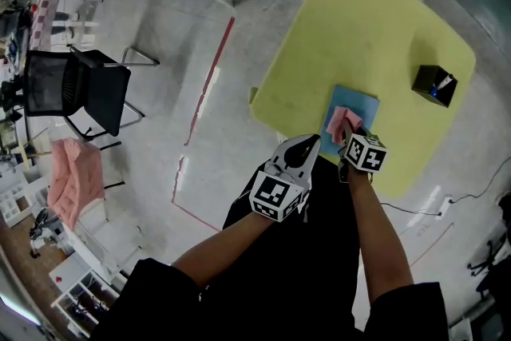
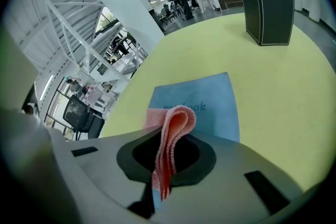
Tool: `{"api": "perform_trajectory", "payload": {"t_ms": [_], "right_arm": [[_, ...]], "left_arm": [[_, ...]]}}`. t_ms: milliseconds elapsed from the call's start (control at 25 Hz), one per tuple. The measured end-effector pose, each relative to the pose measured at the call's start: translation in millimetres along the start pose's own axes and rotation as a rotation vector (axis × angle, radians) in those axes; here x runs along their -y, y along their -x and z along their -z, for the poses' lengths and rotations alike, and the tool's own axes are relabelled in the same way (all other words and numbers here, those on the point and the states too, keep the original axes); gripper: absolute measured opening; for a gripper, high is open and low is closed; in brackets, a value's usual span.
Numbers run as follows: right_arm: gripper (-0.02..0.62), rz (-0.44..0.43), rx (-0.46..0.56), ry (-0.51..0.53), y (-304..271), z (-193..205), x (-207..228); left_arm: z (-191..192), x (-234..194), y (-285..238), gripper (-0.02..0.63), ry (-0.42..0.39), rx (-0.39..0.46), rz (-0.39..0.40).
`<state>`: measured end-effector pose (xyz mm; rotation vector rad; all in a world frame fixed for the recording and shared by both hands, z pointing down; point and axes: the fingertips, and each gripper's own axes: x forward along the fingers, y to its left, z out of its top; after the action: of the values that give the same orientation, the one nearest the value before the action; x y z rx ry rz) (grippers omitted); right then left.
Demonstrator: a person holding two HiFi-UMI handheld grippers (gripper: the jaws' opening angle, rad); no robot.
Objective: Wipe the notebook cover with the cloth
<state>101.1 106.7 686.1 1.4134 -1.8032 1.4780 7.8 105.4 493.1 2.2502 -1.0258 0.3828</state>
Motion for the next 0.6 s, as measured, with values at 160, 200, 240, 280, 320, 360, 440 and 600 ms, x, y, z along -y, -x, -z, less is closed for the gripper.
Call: {"api": "perform_trajectory", "payload": {"t_ms": [160, 200, 240, 280, 320, 360, 440, 600], "right_arm": [[0.035, 0.016, -0.004, 0.023, 6, 2, 9], [0.035, 0.019, -0.006, 0.022, 7, 2, 11], [0.035, 0.019, -0.007, 0.020, 8, 3, 13], [0.035, 0.019, -0.008, 0.019, 8, 3, 14], [0.035, 0.018, -0.008, 0.016, 8, 3, 15], [0.035, 0.016, -0.008, 0.014, 9, 2, 16], [0.035, 0.015, -0.009, 0.014, 10, 2, 20], [0.035, 0.022, -0.013, 0.013, 19, 3, 31]], "left_arm": [[3, 5, -3, 0.008, -0.001, -0.006, 0.003], [5, 4, -4, 0.008, -0.002, -0.012, 0.003], [7, 4, -5, 0.008, -0.003, -0.018, 0.002], [8, 4, -6, 0.008, -0.004, -0.023, -0.001], [8, 3, -7, 0.008, -0.006, -0.025, -0.003], [8, 3, -8, 0.008, -0.007, -0.025, -0.006], [6, 6, -9, 0.008, -0.005, -0.022, -0.007], [7, 17, -11, 0.008, -0.007, -0.022, 0.002]]}}
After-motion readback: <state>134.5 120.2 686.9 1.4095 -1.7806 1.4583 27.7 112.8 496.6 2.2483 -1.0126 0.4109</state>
